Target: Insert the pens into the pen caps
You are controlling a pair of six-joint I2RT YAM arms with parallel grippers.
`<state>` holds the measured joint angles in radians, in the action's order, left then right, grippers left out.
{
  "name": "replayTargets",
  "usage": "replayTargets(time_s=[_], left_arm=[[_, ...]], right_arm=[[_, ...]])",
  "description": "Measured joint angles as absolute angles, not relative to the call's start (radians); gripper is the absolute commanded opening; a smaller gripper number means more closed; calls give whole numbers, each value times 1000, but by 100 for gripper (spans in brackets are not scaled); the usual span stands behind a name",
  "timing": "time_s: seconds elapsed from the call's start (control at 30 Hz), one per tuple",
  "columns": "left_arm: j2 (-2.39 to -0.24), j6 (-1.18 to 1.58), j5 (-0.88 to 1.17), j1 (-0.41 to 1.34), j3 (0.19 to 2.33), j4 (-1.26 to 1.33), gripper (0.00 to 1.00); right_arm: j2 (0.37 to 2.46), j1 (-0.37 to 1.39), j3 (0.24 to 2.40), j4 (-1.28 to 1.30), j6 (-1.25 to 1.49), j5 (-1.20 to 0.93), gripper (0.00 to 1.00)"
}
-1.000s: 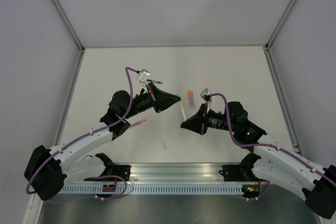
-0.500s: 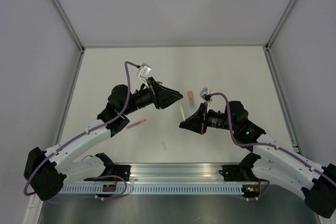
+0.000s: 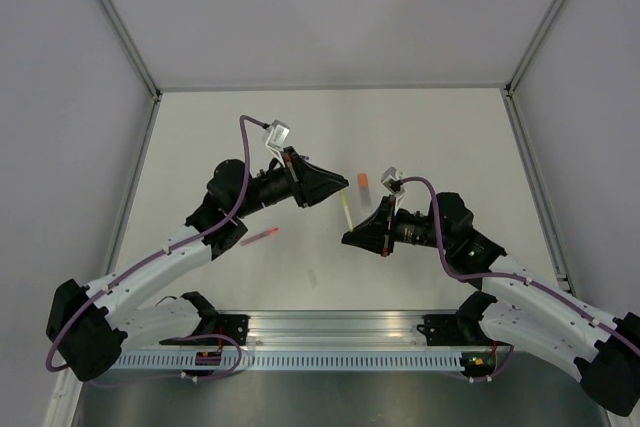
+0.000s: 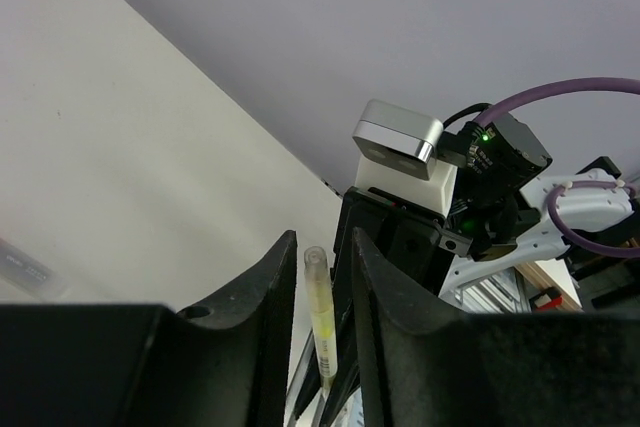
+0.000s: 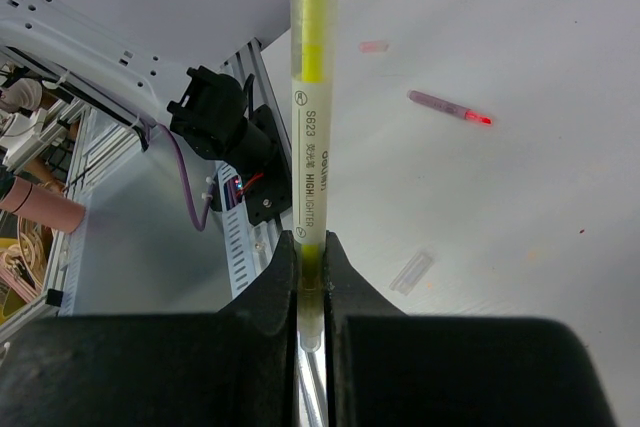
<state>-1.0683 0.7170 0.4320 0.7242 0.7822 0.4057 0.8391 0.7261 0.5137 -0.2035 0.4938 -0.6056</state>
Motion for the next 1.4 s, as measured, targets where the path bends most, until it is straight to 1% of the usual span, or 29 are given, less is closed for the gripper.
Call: replayTargets(time_s=[0.03,0.13,0.37,0.57,0.73,0.93,1.2,1.23,1.27,1.3,1.4], left_arm=[[-1069,717,433,724,782,406,23],[-1069,722,437,724,779,407,2],[-1070,759,453,721,724,498,2],[-1023,791,430,709,633,563,2],[-989,806,371,701,580,637,2],[-1045,850,312,692,510,791,2],[-1056,847,255,692,511,784,2],[-1048,843,246,693,521,752,4],[-1040,837,240,693,533,718,22],[-1032,823,234,693,550,672,31],[-1026,783,232,693,652,471,47]], right_arm=[[839,727,514,-204,494,-606,0],[839,727,514,-204,494,-607,0],[838,727,514,-186,494,-605,0],[854,741,565,-72,460,-577,0],[918,749,651,-3,434,-561,0],[1013,750,732,88,404,-541,0],[1082,750,805,169,363,-514,0],[1086,749,806,169,360,-514,0],[1090,749,806,165,358,-514,0],[1096,748,805,159,352,-513,0],[1102,741,787,104,343,-466,0]])
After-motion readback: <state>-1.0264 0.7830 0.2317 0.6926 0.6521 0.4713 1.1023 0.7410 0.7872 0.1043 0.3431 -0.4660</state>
